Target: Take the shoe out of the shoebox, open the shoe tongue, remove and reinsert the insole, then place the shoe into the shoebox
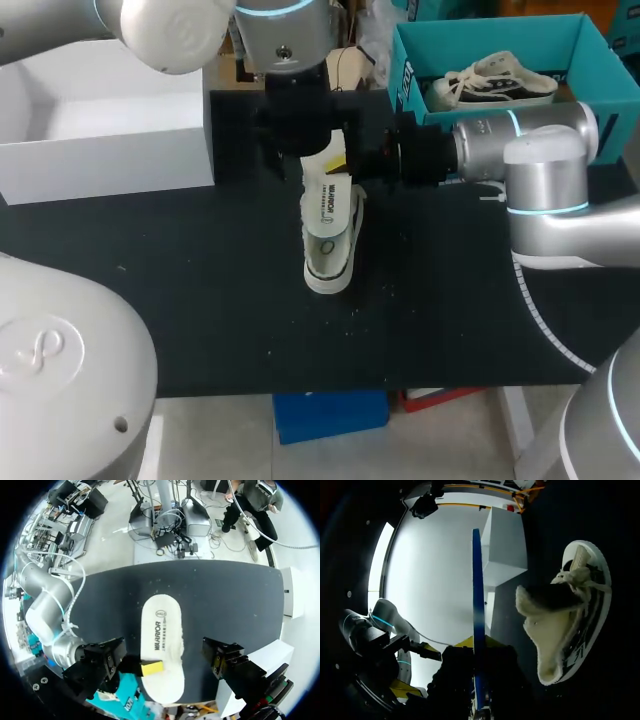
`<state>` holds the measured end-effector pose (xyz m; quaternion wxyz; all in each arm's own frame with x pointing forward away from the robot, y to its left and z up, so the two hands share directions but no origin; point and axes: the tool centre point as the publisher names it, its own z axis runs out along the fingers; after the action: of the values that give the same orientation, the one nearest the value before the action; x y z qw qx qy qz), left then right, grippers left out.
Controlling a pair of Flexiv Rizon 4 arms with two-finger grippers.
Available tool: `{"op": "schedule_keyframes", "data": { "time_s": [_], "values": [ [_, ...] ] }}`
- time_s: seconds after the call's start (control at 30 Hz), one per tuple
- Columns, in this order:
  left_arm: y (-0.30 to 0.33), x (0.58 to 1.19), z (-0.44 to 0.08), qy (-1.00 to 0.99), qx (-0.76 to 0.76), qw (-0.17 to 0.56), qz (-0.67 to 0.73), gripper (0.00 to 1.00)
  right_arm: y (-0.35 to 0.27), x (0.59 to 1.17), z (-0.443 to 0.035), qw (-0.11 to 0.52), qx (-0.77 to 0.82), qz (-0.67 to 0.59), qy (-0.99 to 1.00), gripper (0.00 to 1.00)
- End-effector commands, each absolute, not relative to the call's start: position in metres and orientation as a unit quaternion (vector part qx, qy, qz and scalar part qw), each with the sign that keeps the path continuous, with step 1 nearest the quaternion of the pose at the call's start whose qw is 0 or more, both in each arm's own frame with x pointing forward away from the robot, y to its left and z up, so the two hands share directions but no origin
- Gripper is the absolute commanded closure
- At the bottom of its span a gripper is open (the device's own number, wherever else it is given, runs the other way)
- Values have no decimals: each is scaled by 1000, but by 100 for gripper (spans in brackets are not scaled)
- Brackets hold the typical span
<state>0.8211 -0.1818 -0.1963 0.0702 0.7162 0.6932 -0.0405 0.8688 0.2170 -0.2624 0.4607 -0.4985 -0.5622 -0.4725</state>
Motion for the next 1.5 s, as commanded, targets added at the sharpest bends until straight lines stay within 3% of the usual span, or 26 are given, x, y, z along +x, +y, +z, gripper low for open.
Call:
{"op": "schedule_keyframes", "data": {
  "time_s": [0.03,1.03,1.5],
  "values": [
    [-192,837,-202,690,720,58,-40,0,218,869,-263,460,-499,-473,-562,100],
    [-187,960,-216,685,726,54,-13,0,218,869,-263,460,-499,-473,-562,100],
    [-187,976,-223,689,723,47,-4,0,218,869,-263,460,-499,-473,-562,100]
  ]
}}
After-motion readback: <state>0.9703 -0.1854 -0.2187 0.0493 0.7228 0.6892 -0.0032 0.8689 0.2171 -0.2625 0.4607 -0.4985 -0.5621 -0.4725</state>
